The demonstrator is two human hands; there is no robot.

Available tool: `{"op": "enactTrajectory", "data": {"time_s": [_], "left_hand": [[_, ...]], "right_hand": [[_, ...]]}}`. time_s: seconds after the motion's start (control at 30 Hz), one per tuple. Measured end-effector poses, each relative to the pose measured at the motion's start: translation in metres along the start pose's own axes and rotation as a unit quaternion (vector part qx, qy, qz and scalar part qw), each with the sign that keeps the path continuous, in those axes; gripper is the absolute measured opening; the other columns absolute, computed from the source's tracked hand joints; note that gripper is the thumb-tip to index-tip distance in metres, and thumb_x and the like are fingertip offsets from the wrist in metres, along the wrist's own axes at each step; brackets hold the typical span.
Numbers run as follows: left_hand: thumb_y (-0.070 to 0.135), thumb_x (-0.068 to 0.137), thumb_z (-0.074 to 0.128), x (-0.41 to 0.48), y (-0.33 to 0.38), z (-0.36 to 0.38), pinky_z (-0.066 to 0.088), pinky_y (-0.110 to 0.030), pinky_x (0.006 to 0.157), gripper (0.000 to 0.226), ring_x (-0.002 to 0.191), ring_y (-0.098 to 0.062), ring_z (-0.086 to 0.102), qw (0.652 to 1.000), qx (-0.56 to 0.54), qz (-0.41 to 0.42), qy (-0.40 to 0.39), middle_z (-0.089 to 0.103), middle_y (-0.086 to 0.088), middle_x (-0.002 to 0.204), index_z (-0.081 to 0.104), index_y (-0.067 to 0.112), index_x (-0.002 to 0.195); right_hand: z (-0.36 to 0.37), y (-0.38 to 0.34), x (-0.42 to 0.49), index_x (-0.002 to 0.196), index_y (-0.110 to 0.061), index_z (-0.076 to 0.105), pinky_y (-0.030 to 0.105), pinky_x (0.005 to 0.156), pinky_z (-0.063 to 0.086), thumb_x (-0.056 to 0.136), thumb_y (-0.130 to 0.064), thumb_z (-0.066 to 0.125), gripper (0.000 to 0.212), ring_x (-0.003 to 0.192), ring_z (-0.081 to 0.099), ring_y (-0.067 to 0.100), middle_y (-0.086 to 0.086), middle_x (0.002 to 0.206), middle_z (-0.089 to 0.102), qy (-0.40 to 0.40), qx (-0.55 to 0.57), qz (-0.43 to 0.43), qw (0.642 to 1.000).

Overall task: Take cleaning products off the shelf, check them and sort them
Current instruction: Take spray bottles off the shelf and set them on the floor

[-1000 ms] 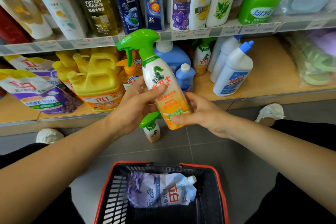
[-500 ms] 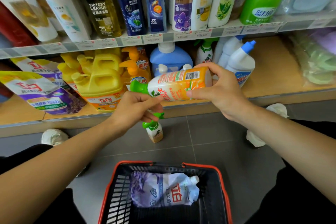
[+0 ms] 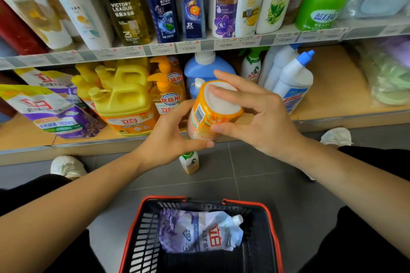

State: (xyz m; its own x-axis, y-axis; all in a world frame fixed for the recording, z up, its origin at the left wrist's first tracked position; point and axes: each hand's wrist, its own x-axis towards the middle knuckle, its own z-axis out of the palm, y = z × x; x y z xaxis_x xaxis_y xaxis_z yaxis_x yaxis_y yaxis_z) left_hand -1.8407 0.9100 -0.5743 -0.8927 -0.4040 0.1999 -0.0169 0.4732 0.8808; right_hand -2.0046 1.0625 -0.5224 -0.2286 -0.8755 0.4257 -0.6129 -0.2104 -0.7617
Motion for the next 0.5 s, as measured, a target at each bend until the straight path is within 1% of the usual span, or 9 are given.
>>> {"op": "enactTrajectory", "data": {"time_s": [0.1,0.17,0.2,0.27,0.37,0.43,0.5], "left_hand": [[0.014,0.071,0.092,0.0001,-0.0012,-0.0004,0.054,-0.047,0.1,0.08,0.119,-0.022,0.065,0.999,-0.003,-0.005,0.031,0.066,-0.006,0.128,0.05,0.006,0.139],[0.013,0.071,0.092,-0.0002,-0.0023,0.0006,0.055,-0.049,0.099,0.08,0.117,-0.023,0.066,0.999,-0.006,-0.013,0.039,0.067,-0.006,0.126,0.05,0.007,0.138],[0.014,0.071,0.092,-0.0003,-0.0029,0.0014,0.055,-0.048,0.098,0.079,0.117,-0.023,0.066,0.999,-0.008,-0.015,0.043,0.067,-0.005,0.125,0.05,0.007,0.138],[0.018,0.071,0.093,0.0002,-0.0036,0.0031,0.055,-0.046,0.098,0.077,0.115,-0.022,0.067,0.998,-0.013,-0.024,0.054,0.069,-0.003,0.121,0.051,0.009,0.135],[0.021,0.069,0.09,0.0019,-0.0038,0.0046,0.055,-0.047,0.098,0.074,0.113,-0.023,0.067,0.997,-0.021,-0.038,0.062,0.07,-0.003,0.117,0.053,0.01,0.132],[0.022,0.069,0.09,0.0025,-0.0034,0.0048,0.056,-0.046,0.098,0.074,0.114,-0.022,0.067,0.997,-0.019,-0.04,0.063,0.069,-0.002,0.117,0.053,0.01,0.132],[0.022,0.069,0.093,0.0021,-0.0035,0.0053,0.056,-0.043,0.098,0.075,0.114,-0.021,0.067,0.997,-0.015,-0.037,0.062,0.07,-0.001,0.117,0.053,0.011,0.132]], "right_hand": [[-0.0007,-0.0008,0.0025,0.135,-0.003,0.058,0.039,0.118,0.035,0.085,-0.009,0.077,0.054,0.146,0.037,0.025,0.016,0.157,0.036,-0.067,-0.017,-0.035,0.997],[-0.0016,-0.0004,0.0039,0.136,-0.003,0.057,0.045,0.12,0.03,0.089,-0.005,0.072,0.05,0.148,0.032,0.028,0.017,0.157,0.035,-0.095,-0.041,-0.059,0.993],[-0.0016,0.0004,0.0041,0.136,-0.004,0.057,0.049,0.12,0.03,0.09,-0.005,0.071,0.048,0.149,0.03,0.03,0.016,0.156,0.038,-0.096,-0.063,-0.076,0.991],[-0.0001,0.003,0.0039,0.133,-0.004,0.06,0.052,0.117,0.033,0.093,-0.004,0.068,0.041,0.147,0.032,0.036,0.016,0.149,0.048,-0.073,-0.104,-0.125,0.984],[0.0024,0.0071,0.0009,0.121,0.001,0.068,0.057,0.109,0.042,0.09,0.003,0.07,0.031,0.136,0.048,0.04,0.019,0.133,0.061,-0.018,-0.121,-0.187,0.975],[0.0031,0.0081,-0.0005,0.113,0.001,0.072,0.057,0.104,0.047,0.086,0.004,0.075,0.027,0.128,0.056,0.039,0.018,0.125,0.067,0.013,-0.124,-0.206,0.971],[0.0031,0.0074,-0.0002,0.106,0.001,0.075,0.053,0.101,0.051,0.082,0.001,0.08,0.024,0.121,0.062,0.035,0.016,0.117,0.071,0.04,-0.109,-0.197,0.974]]}}
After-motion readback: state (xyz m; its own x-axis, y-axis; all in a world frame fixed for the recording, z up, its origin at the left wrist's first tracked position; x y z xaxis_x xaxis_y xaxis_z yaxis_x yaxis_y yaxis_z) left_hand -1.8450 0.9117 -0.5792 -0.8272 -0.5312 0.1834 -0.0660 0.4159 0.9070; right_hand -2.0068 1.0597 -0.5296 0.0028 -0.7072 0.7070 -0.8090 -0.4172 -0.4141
